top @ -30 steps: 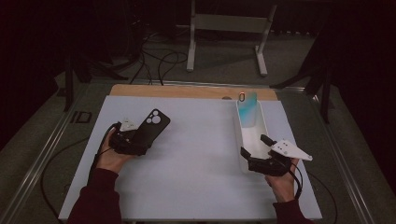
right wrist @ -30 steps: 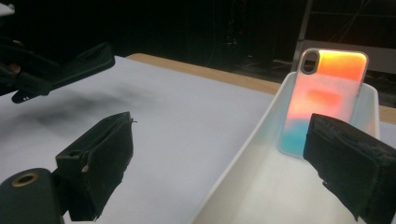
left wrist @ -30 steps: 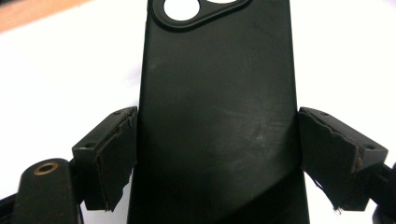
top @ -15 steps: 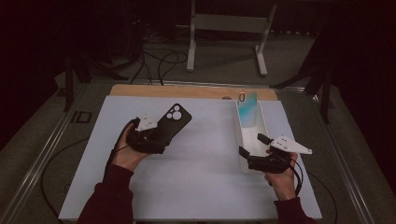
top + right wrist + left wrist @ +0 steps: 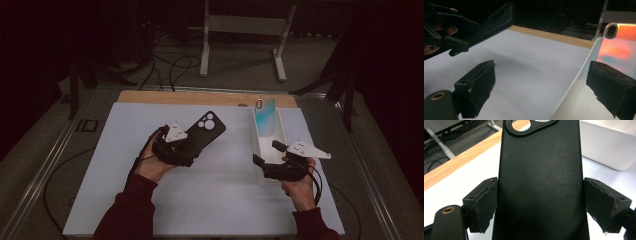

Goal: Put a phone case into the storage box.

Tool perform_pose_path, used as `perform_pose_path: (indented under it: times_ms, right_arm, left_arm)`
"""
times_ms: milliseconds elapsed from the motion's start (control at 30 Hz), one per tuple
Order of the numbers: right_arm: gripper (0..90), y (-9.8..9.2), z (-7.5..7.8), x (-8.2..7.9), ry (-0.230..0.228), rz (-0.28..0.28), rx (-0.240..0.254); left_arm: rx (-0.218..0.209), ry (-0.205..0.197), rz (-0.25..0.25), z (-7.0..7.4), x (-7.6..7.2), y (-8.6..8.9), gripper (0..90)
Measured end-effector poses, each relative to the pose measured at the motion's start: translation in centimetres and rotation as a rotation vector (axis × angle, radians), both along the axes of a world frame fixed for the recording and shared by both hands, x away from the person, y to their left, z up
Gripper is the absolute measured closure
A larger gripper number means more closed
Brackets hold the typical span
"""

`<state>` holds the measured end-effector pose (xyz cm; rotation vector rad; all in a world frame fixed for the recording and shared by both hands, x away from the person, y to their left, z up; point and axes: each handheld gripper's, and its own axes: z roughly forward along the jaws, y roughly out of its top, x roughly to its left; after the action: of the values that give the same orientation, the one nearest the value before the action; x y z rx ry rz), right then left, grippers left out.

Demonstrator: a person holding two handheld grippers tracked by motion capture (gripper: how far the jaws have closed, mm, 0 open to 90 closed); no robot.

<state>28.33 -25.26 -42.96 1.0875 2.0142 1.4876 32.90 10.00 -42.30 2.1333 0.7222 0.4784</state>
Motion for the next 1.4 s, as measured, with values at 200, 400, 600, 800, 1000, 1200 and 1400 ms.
perform_pose_path:
  times_ms: [200,400,600,800,1000,1200,1400]
  right_arm:
    - [8.3,0.6,0.4,0.2,-0.004,0.022,0.002]
    - [8.3,1.1,0.6,0.8,0.009,0.042,0.019]
    - [8.3,2.2,0.8,1.0,0.015,0.065,0.019]
    - [10.1,2.9,1.4,1.3,0.024,0.088,0.023]
    - [11.1,3.2,1.5,1.7,0.051,0.082,0.063]
    - [13.1,3.6,1.6,1.9,0.084,0.111,0.114]
    - [20.8,4.3,2.0,1.8,0.091,0.148,0.107]
  left_arm:
    - [-0.007,-0.018,-0.028,0.2,-0.3,-1.1,16.2]
    - [-0.014,-0.033,-0.071,0.5,-0.8,-2.3,16.1]
    - [-0.009,-0.048,-0.116,0.9,-1.2,-3.8,16.0]
    - [0.008,-0.063,-0.155,0.7,-1.5,-4.9,16.0]
    - [-0.012,-0.063,-0.192,0.7,-1.8,-5.4,15.8]
    - [-0.036,-0.078,-0.217,1.1,-2.1,-6.0,15.7]
    - [-0.044,-0.088,-0.239,1.2,-2.5,-6.5,15.6]
